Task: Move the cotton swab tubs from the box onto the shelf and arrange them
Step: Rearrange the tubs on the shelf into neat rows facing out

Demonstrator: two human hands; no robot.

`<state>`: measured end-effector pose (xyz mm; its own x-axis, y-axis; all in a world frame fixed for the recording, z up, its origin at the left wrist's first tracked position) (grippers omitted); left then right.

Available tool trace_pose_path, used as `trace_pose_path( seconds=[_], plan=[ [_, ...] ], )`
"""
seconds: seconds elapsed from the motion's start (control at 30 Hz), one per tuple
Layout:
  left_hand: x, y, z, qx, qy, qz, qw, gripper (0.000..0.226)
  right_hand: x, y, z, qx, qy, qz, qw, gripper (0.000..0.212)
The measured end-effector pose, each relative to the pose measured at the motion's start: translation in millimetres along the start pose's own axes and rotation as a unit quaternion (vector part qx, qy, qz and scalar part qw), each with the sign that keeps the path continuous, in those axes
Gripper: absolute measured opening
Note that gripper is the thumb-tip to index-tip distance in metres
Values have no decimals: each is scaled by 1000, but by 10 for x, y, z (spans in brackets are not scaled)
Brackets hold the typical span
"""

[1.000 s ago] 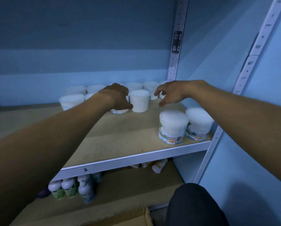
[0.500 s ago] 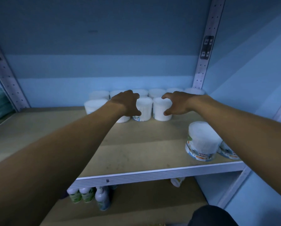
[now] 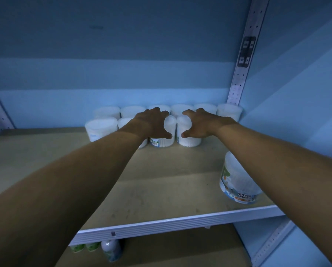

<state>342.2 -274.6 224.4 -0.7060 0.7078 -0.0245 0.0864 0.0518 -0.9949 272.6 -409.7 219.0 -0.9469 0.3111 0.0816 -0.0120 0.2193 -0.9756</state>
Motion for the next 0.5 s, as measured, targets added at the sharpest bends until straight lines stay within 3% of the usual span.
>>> trace_pose_path(
  seconds=[0.5],
  plan=[
    [-84,40,42,-71,4,5,997,80,-174,58,-36,19,2,0,1000,85]
  ],
)
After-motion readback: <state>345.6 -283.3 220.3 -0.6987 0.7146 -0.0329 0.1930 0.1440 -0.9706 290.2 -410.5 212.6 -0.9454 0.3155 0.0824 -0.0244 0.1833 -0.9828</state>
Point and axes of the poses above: each hand's wrist, its own x-axis away from the middle knuckle, its own y-axis out of the palm, z = x × y, the point moved 8 cm from there along -x, towards the middle knuckle, and after that the axes turned 6 degrees about -x, right-handed, at the moved point
